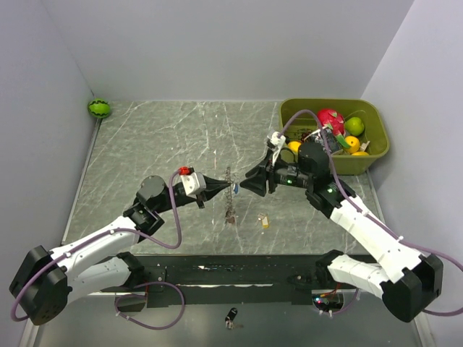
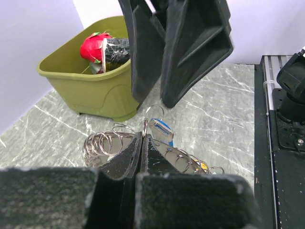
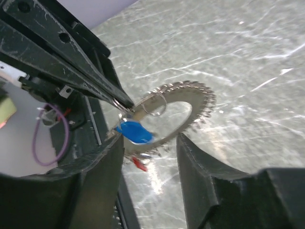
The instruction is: Put the keys on the keyring
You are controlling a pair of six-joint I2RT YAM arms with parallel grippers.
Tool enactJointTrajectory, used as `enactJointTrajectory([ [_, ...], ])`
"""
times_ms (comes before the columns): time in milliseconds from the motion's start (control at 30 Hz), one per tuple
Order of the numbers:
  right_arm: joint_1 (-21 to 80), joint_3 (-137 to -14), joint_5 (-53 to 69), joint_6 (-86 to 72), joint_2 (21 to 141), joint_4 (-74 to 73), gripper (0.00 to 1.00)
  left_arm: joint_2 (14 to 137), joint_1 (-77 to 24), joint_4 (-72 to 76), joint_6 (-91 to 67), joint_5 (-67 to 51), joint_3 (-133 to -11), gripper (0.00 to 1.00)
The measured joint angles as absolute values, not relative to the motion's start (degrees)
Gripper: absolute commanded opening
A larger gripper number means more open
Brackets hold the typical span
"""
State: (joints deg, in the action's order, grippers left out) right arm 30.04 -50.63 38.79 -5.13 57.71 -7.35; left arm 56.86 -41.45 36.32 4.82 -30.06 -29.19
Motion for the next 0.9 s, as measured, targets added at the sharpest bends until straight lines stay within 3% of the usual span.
enactJointTrajectory([
  [600, 33.69, -51.44, 37.65, -6.57, 58.72, -6.5, 0.54, 57.25, -41.45, 31.53, 5.32, -29.02, -31.86, 0.01],
  [900, 34.26, -51.46, 36.6, -8.12, 58.33, -3.99, 0.38, 57.25, -41.45, 31.27, 5.28, -29.3, -32.16, 0.01],
])
